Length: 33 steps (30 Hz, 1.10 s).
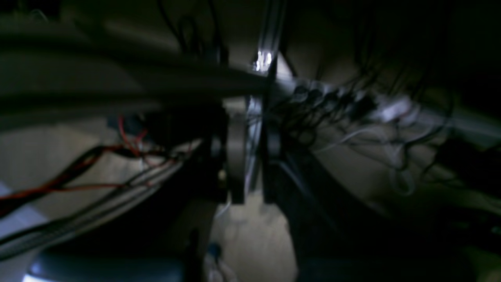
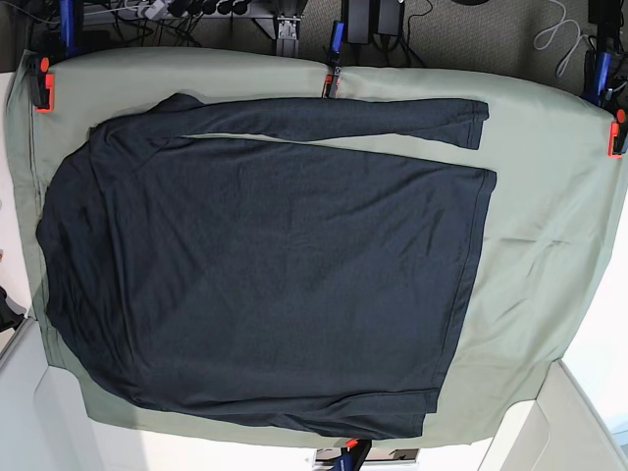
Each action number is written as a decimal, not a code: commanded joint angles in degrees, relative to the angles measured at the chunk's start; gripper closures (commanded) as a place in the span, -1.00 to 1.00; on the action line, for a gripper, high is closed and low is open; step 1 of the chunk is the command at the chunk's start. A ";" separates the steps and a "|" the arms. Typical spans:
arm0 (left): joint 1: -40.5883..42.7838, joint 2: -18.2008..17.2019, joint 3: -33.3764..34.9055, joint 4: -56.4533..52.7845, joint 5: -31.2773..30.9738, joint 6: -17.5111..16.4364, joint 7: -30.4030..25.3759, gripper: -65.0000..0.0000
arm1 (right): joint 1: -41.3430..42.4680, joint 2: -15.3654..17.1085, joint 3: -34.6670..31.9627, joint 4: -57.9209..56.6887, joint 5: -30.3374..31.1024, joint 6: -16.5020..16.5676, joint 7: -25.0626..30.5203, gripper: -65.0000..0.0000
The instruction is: Fold the T-shirt properly
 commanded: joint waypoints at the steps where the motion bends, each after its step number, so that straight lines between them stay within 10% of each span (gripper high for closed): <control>1: 2.21 -0.35 -1.92 2.95 -1.14 -1.92 -0.57 0.43 | -2.23 0.90 0.17 3.06 1.64 0.68 1.14 0.80; 5: 7.85 -0.35 -9.88 12.81 -8.11 -10.24 0.33 0.38 | -7.39 2.56 0.24 14.36 4.04 0.68 1.09 0.80; 13: 12.90 -3.17 -19.26 24.79 -21.40 -10.24 0.94 0.38 | -10.86 3.52 2.89 32.74 11.96 0.55 -3.08 0.80; 18: 13.77 -6.40 -22.49 28.11 -26.03 -10.24 2.38 0.19 | -9.38 3.50 7.74 40.19 22.97 -0.17 -7.39 0.20; 22: 13.75 -8.26 -25.16 29.53 -32.02 -10.24 5.57 0.03 | -4.22 3.19 11.98 41.59 29.55 -7.32 -14.62 -0.24; 33: 13.40 -10.27 -28.70 35.41 -37.75 -10.24 9.49 -0.01 | 8.09 3.15 14.01 38.69 27.76 -15.04 -22.34 -0.26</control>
